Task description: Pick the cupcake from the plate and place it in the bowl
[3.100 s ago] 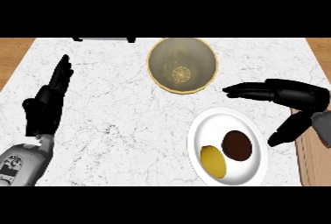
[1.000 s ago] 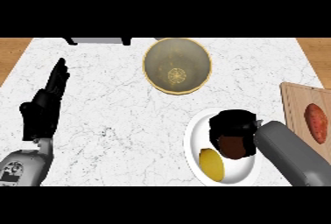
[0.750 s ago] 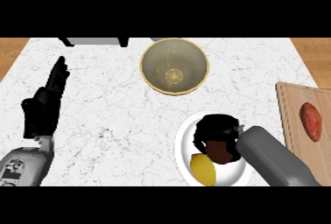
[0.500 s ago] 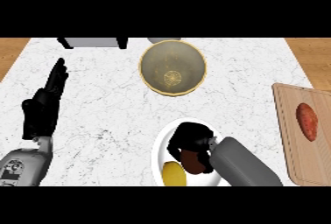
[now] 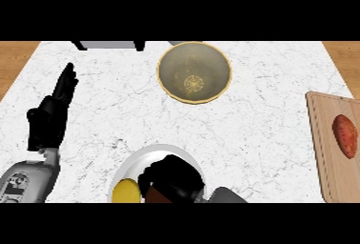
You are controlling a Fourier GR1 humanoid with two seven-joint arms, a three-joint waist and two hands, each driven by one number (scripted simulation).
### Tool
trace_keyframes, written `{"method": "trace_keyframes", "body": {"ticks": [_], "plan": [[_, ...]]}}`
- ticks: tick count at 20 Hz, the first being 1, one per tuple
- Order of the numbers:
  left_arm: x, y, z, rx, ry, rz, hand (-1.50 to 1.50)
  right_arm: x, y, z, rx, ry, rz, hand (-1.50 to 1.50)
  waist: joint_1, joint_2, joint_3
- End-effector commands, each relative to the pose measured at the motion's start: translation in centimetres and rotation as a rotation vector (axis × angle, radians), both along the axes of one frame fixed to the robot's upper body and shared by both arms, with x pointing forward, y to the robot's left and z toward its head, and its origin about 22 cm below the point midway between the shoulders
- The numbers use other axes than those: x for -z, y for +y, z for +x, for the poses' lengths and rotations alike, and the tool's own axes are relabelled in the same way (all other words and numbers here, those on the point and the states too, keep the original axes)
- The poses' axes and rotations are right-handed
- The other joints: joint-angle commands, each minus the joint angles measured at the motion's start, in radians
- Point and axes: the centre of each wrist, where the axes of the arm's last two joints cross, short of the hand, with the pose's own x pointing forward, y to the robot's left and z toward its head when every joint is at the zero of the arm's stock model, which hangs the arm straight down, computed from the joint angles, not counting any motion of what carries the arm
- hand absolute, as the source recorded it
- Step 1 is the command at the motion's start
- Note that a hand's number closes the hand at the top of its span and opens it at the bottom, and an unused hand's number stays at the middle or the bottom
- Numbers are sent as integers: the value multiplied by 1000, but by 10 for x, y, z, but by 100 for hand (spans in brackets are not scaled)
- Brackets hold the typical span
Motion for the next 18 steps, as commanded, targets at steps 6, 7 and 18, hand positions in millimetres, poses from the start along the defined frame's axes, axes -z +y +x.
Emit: {"method": "trace_keyframes", "body": {"ticks": [6, 7, 18], "plan": [[-4, -1, 1, 13, 4, 1, 0, -77, 27, -59, 360, -56, 309, 150, 0, 5, 1], [-6, 6, 2, 5, -7, 2, 0, -81, 29, -57, 413, -98, 303, 150, -3, 8, 1], [-5, -10, -7, 19, -8, -16, 0, -122, 47, 19, 692, -163, 421, 150, 8, 21, 3]]}}
